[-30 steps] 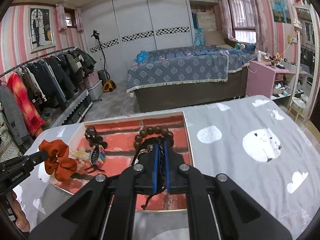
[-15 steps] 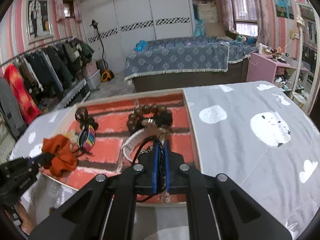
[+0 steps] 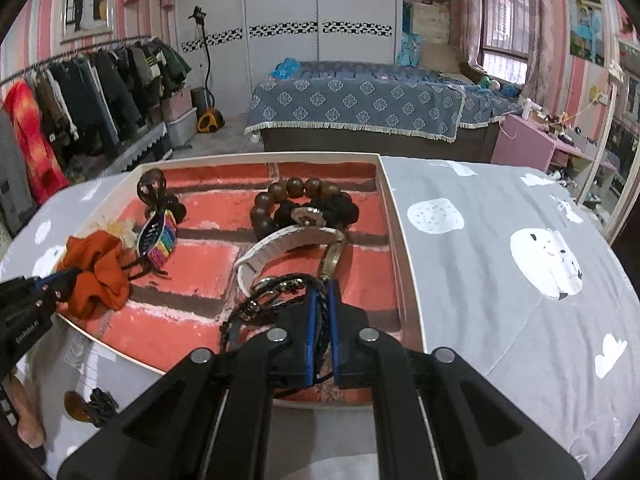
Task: Organize jewelry
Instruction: 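Lower both items into the tray and open both tools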
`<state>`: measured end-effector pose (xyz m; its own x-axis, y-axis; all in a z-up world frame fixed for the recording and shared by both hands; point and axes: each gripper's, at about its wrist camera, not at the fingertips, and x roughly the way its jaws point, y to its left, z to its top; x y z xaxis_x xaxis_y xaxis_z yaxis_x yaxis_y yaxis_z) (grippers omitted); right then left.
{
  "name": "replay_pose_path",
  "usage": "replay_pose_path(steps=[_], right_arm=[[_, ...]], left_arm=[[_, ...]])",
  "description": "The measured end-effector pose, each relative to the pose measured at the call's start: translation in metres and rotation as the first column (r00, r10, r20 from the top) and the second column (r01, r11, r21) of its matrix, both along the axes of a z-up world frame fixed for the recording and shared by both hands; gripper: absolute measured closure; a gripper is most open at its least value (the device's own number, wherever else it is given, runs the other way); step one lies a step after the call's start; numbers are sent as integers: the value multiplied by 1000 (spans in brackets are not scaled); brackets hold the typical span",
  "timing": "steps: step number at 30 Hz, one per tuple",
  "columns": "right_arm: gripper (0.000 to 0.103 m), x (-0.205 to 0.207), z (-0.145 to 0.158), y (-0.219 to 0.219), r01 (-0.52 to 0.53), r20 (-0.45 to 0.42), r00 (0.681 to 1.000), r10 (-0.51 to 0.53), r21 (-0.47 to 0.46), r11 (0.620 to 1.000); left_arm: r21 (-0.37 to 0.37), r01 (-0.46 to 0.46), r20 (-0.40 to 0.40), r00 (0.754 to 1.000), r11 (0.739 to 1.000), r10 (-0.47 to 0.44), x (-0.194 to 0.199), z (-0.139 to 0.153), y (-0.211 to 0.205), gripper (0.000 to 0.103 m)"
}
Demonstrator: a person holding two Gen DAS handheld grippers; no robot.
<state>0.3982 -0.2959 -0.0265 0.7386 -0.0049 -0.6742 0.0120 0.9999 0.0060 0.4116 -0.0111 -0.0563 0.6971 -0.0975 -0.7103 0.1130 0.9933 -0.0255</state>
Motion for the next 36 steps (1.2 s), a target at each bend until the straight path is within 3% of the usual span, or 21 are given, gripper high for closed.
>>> replay_pose_path(steps=[4, 17, 23, 27, 29, 30, 31, 32, 34, 36], right_arm=[[97, 1, -3, 8, -20, -19, 1000, 19, -37, 999], [96, 2, -10, 9, -34, -68, 997, 32, -28, 999], [95, 1, -7, 6, -37, -76, 996, 36, -2, 999], [95, -1, -4, -1, -33, -77, 996, 36, 46, 998], [81, -4, 1, -7, -27, -74, 997, 33, 79, 996], [63, -5, 3, -10, -24, -68, 997, 30, 87, 996], [56, -8, 5, -12, -23, -58, 998, 29, 93, 995], [56, -11, 8, -14, -25, -51, 998, 29, 92, 995], [54, -17, 14, -18, -26, -42, 999, 29, 82, 996], [50, -21, 20, -24, -22, -32, 999, 24, 82, 996]], left_arm=[[7, -1, -7, 1000, 1000, 1, 2, -4, -1, 97], [0, -11, -19, 1000, 1000, 11, 5, -7, 1, 96], [-8, -13, -19, 1000, 1000, 13, 4, -6, 2, 89], [-12, -19, -17, 1000, 1000, 19, 3, -3, 2, 78], [3, -23, -10, 1000, 1000, 23, 0, 0, -1, 73], [10, -26, -6, 1000, 1000, 26, -1, 2, -2, 70], [13, -28, -3, 1000, 1000, 28, -3, 4, -3, 64], [15, -30, 1, 1000, 999, 30, -5, 6, -3, 61], [25, -44, 16, 999, 999, 44, -9, 12, -4, 41], [19, -53, 33, 998, 998, 52, -15, 18, -3, 35]])
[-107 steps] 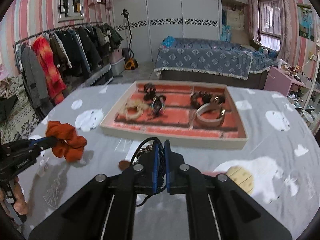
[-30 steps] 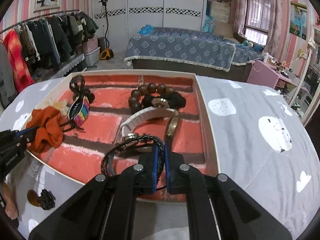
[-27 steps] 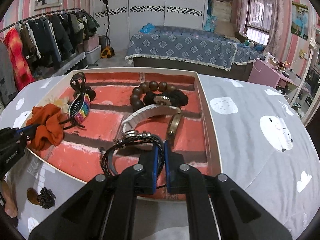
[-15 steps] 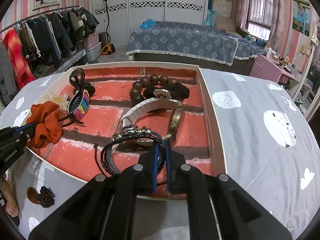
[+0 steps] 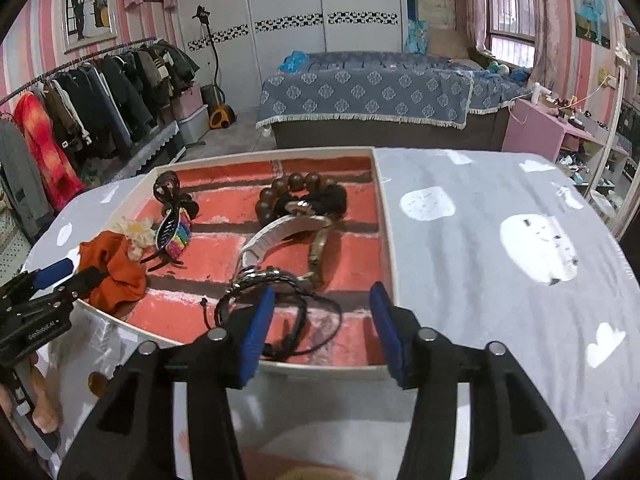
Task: Organize jewelry
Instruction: 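Lower both items into the tray and open both tools, then move the left tool to the beaded pendant cord while the right tool approaches the plush pineapple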
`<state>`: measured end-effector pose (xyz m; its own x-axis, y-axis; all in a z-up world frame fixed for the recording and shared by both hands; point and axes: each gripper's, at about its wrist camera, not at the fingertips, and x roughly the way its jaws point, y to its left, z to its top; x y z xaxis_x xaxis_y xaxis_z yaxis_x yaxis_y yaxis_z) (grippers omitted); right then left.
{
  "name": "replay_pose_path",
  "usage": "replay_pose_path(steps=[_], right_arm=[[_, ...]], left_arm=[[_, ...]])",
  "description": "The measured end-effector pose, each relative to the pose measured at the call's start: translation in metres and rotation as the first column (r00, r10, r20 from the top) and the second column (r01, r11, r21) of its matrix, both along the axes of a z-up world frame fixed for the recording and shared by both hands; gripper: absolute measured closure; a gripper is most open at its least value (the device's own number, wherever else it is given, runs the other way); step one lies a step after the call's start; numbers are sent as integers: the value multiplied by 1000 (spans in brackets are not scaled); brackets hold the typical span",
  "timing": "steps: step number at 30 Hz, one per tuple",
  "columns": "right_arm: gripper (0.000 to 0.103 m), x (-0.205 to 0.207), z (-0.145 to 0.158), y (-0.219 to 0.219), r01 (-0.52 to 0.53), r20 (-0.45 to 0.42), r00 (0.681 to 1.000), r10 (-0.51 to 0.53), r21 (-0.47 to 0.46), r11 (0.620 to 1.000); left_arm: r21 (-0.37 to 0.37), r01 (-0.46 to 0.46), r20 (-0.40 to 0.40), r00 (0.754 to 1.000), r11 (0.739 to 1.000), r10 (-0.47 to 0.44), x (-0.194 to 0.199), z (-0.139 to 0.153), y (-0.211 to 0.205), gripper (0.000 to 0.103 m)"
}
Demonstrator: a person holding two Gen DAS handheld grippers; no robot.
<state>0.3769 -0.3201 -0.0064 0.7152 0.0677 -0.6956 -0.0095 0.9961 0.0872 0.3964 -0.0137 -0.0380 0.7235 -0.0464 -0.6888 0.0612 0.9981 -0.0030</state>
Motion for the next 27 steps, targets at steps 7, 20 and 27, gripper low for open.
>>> replay_pose_path(steps=[7, 20, 27], right_arm=[[34, -29, 26, -24, 45, 49, 998, -45, -10, 999], [25, -96, 21, -49, 88, 72, 994, -84, -61, 994], [14, -114, 14, -49, 86, 101, 992, -79, -67, 994]], left_arm=[[-1, -12, 33, 999, 1000, 12, -24, 23, 0, 18], [4, 41, 21, 999, 999, -41, -73, 21, -31, 5], [20, 52, 3, 999, 998, -52, -85, 6, -43, 5]])
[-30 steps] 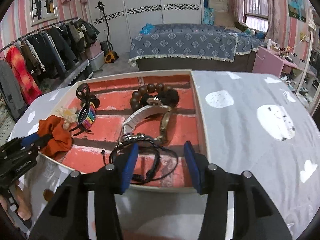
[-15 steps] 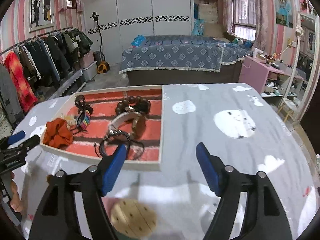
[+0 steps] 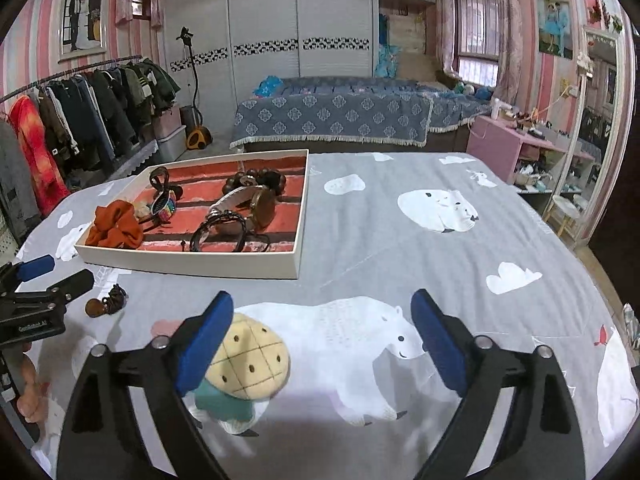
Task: Organize jewelry
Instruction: 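Move the left tool to the beaded pendant cord while the right tool approaches the plush pineapple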
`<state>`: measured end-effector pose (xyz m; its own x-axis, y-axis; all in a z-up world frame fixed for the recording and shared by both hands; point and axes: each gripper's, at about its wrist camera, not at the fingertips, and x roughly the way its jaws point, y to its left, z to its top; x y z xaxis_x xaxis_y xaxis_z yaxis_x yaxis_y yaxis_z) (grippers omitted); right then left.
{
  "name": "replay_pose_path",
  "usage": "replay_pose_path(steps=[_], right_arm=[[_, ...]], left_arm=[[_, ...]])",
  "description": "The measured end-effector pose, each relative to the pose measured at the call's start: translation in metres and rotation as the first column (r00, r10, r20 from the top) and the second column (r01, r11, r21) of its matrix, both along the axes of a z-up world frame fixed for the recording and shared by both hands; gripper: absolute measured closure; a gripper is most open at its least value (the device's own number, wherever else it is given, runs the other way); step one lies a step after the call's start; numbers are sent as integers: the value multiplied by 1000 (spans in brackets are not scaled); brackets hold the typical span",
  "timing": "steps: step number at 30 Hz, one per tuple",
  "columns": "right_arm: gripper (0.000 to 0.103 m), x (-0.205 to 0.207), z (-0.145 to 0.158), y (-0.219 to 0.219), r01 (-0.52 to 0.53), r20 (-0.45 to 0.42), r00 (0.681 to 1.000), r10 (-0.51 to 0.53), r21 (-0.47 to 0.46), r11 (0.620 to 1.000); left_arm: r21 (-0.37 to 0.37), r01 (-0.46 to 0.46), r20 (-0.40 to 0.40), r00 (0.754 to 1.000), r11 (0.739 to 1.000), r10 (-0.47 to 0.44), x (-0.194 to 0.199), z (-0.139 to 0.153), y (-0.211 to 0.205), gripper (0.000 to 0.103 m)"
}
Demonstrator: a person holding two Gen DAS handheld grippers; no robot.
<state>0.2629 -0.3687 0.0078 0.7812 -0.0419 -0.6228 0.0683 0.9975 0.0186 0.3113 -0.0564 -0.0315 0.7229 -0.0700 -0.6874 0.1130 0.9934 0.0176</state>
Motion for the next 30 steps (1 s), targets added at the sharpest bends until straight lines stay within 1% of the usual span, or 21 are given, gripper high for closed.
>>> replay_pose_path(steps=[2, 4, 8, 11, 20, 27, 28, 30], right_arm=[[13, 0, -4, 2, 1, -3, 1000, -1, -9, 1000], [13, -1, -9, 4, -3, -8, 1000, 3, 4, 1000], [13, 2, -23, 10, -25, -49, 998, 26, 24, 999], [13, 1, -26, 19, -35, -55, 998, 35, 7, 999], [13, 0, -30, 34, -43, -70, 997, 42, -19, 999], [13, 4, -36, 37, -40, -102, 994, 36, -35, 999], [13, 5, -36, 38, -42, -108, 993, 37, -39, 998], [13, 6, -37, 40, -45, -115, 993, 39, -50, 998]], left_arm=[[-4, -1, -4, 1000, 1000, 1, 0, -4, 2, 5], [0, 0, -12, 1000, 1000, 0, 1, -9, 2, 5], [17, 2, -14, 1000, 1000, -1, 3, -16, 0, 5], [6, 4, -18, 1000, 1000, -4, 4, -18, 0, 5], [12, 23, -26, 999, 1000, -23, 7, -24, -4, 6], [10, 33, -58, 998, 999, -33, 12, -29, -5, 23], [7, 33, -62, 998, 999, -33, 12, -30, -5, 27], [-2, 36, -69, 997, 999, -36, 12, -31, -4, 31]])
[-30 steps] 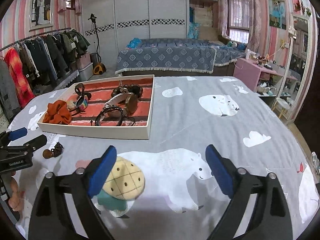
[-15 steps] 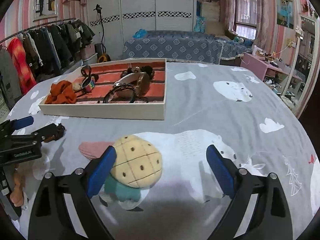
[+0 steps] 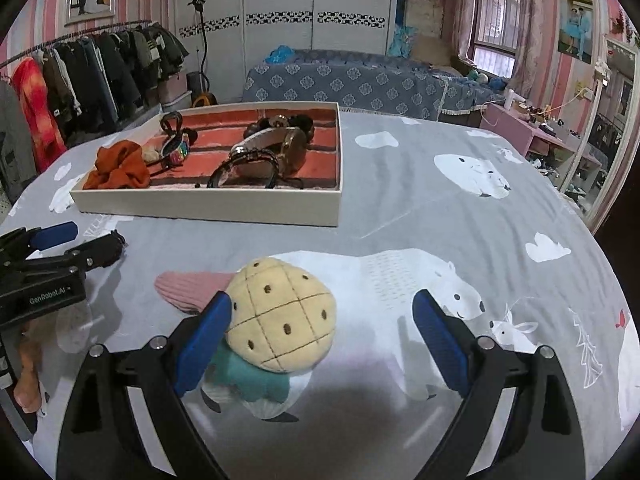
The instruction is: Organize jewelry
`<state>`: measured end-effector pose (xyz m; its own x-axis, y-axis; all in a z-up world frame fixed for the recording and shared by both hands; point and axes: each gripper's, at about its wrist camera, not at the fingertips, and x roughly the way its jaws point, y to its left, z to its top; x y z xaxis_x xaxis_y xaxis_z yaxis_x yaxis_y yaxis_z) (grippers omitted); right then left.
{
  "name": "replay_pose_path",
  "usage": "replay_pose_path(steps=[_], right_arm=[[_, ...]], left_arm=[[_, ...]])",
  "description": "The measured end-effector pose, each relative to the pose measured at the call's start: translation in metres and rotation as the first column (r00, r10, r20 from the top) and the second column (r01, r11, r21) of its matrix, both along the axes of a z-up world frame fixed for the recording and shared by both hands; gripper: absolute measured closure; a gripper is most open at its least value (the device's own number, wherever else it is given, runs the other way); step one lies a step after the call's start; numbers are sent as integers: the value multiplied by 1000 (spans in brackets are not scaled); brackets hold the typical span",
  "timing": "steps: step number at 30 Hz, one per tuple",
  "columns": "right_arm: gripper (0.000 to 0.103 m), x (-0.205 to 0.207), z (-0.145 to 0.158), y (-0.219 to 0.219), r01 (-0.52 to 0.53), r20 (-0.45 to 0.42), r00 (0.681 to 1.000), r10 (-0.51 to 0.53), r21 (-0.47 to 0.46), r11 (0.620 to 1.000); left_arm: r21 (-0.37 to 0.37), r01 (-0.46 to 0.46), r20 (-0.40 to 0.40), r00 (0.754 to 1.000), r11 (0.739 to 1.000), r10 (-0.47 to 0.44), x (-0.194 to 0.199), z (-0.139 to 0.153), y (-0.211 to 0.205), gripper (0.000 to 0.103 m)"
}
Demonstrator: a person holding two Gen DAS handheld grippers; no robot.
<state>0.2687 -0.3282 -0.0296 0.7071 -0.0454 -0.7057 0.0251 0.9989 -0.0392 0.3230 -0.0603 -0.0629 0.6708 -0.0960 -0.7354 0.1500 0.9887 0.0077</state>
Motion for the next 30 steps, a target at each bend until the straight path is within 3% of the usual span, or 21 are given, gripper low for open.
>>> replay_pose_path(steps=[3, 12, 15, 30], right_arm=[[14, 1, 0, 2, -5, -3, 1000, 5, -12, 1000], [53, -1, -2, 1, -61, -11, 998, 62, 76, 995], [56, -2, -2, 2, -66, -9, 998, 67, 86, 994], [62, -5, 15, -4, -82, 42, 996, 77, 125, 989]], left_arm=[[-13, 9, -16, 1000, 1000, -9, 1, -2, 0, 41], [-26, 34, -31, 999, 999, -35, 1, -5, -2, 67], [-30, 39, -34, 999, 999, -40, 1, -5, -2, 79], [-20, 36, 0, 999, 999, -36, -6, 4, 1, 86]])
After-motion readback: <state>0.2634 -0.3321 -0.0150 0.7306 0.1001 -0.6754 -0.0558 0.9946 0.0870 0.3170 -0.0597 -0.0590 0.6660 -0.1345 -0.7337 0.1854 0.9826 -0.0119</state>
